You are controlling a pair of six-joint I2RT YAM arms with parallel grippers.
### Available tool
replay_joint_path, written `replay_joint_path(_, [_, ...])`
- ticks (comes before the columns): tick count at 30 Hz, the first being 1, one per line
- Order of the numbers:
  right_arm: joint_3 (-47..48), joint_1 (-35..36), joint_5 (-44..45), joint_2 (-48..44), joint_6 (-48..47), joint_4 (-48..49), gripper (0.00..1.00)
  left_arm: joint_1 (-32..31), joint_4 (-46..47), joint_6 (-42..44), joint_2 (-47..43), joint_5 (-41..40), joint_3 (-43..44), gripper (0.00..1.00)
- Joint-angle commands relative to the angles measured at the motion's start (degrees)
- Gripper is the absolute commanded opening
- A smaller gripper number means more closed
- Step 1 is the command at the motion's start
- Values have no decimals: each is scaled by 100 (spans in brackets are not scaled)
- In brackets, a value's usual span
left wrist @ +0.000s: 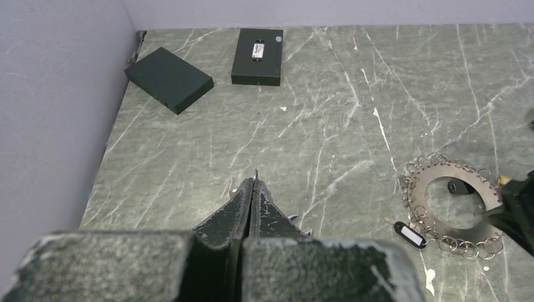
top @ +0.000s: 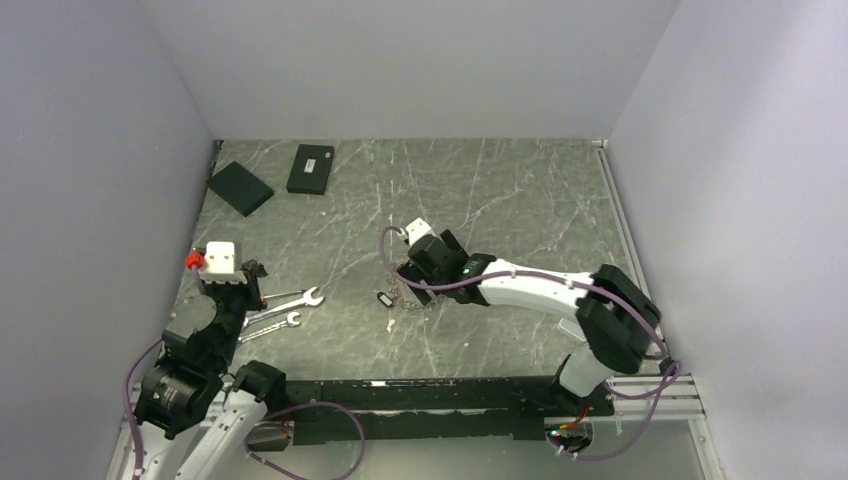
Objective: Put the keys on the keyring
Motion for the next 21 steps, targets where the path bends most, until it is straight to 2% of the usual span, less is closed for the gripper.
replay_joint_path(1, [-244, 16, -664, -819, -355, 771, 95, 35, 134, -9, 164, -84, 170, 0])
replay_joint_path(5, [-394, 10, -1242, -765, -507, 1329, 86, 44, 204, 53, 279, -13, 144, 0])
replay_joint_path(7, [-234, 2, -1203, -497, -482, 1365, 78, 50, 219, 72, 331, 22, 134, 0])
replay_joint_path(9, [-71, -28, -1055, -162, -439, 1408, 59, 53, 224, 89, 380, 62, 135, 0])
replay_joint_path(11, [84, -113, -1086, 111, -399, 1428, 48, 53, 225, 91, 393, 75, 128, 0])
replay_joint_path(13, [202, -208, -1258, 332, -371, 1407, 44, 53, 225, 92, 401, 81, 126, 0])
replay_joint_path(21, [374, -296, -1834, 974, -528, 1232, 41, 62, 250, 116, 406, 80, 108, 0])
